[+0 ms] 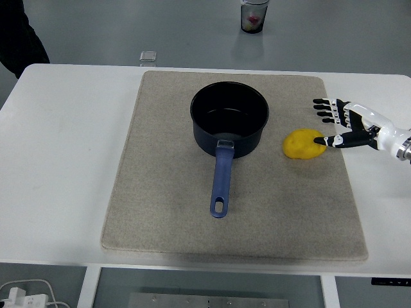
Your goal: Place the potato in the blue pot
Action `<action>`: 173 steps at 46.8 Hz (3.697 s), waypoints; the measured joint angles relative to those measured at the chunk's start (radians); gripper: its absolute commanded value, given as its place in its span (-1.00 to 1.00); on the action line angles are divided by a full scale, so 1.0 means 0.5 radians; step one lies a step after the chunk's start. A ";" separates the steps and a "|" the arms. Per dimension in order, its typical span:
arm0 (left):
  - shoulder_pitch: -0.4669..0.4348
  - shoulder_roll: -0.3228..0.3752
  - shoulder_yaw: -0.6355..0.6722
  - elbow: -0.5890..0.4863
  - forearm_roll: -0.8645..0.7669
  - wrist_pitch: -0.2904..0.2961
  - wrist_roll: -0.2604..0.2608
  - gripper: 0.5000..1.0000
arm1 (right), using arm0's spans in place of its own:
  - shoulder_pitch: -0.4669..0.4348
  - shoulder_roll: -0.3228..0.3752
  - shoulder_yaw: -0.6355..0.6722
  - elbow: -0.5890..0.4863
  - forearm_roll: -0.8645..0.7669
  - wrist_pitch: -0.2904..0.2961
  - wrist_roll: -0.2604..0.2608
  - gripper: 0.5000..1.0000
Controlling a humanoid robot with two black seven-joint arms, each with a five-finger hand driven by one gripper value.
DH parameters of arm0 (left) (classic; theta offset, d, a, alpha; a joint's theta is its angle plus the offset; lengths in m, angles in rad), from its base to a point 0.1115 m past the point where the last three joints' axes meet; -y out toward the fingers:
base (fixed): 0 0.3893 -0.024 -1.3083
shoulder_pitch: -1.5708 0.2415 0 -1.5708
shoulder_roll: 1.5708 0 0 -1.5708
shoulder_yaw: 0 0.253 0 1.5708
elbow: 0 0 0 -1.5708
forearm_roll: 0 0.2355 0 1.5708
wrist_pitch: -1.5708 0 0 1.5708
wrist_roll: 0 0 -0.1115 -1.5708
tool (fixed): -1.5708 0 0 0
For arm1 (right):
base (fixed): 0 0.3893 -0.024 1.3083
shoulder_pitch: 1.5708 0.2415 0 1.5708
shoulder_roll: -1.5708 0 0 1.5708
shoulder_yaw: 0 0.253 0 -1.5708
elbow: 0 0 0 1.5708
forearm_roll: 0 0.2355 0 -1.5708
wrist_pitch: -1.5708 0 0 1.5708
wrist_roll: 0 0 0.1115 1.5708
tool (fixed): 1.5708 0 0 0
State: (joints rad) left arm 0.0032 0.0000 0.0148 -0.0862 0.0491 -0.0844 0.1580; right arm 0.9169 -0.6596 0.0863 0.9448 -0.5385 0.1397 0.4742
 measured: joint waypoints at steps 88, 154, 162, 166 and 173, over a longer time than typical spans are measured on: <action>0.000 0.000 -0.002 0.000 0.000 0.000 0.000 0.99 | -0.180 0.181 0.023 0.077 -0.181 -0.370 0.125 -0.74; 0.000 0.000 0.001 -0.003 0.000 0.000 0.000 0.99 | 0.500 0.135 -0.243 0.078 0.157 -0.300 0.114 -1.00; -0.001 0.000 0.000 -0.003 0.000 0.000 0.001 0.99 | 0.633 0.259 -0.363 0.048 0.202 -0.288 0.113 -1.00; -0.001 0.000 0.000 -0.007 0.000 0.000 0.001 0.99 | 0.639 0.334 -0.381 -0.004 0.209 -0.287 0.113 -1.00; -0.001 0.000 -0.002 -0.014 0.000 0.000 0.001 0.99 | 0.663 0.512 -0.403 -0.117 0.209 -0.288 0.113 -1.00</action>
State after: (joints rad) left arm 0.0028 0.0000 0.0140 -0.0930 0.0491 -0.0843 0.1584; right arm 1.2483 -0.4037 -0.1154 0.8864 -0.4339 -0.0044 0.5306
